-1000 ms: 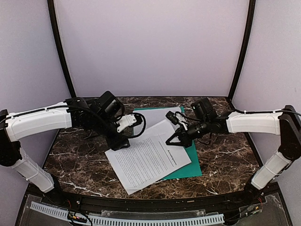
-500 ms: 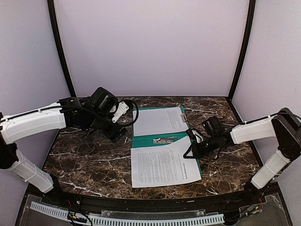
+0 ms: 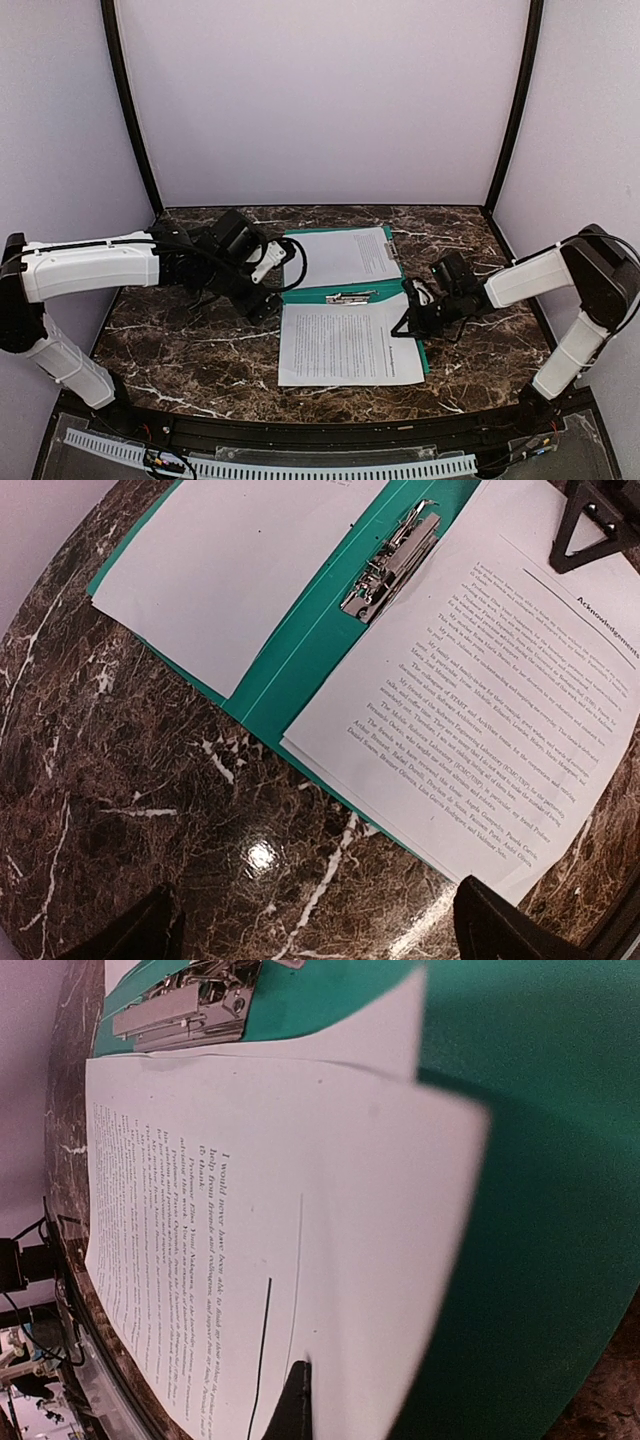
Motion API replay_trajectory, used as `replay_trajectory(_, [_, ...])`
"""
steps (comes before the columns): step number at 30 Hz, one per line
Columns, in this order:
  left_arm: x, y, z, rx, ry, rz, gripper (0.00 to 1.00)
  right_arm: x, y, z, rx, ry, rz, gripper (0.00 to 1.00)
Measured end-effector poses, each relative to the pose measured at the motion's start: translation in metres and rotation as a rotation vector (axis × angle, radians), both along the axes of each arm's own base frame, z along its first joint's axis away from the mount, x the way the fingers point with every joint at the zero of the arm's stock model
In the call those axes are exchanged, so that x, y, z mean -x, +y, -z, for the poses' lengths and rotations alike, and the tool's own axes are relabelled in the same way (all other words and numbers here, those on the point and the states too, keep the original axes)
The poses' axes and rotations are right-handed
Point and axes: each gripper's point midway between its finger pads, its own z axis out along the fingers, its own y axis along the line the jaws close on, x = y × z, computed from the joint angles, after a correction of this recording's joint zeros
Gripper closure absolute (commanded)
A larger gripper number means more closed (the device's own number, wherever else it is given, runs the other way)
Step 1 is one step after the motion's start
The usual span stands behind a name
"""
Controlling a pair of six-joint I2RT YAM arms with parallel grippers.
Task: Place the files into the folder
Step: Place the file in the spring clip on the folder.
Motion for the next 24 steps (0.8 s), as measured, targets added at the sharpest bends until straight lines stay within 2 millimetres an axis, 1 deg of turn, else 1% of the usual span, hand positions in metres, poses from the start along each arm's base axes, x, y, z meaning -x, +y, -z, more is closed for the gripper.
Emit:
replay_trajectory(8, [0.000,-0.009,0.004,0.032,0.019,0.006,0.07,-0.007,0.002,-0.002,-0.013,-0.030,0.000,1.00])
replay_trajectory(15, [0.001,-0.012,0.011,0.026,0.036,0.009,0.08,-0.013,0.002,-0.002,-0.010,-0.050,-0.009,1.00])
replay_trajectory(21, [0.002,-0.013,0.011,0.031,0.045,0.012,0.09,-0.023,0.004,-0.003,-0.003,-0.075,-0.027,1.00])
replay_trajectory(24, [0.002,-0.013,0.013,0.031,0.050,0.014,0.10,-0.025,0.004,-0.003,0.003,-0.076,-0.034,1.00])
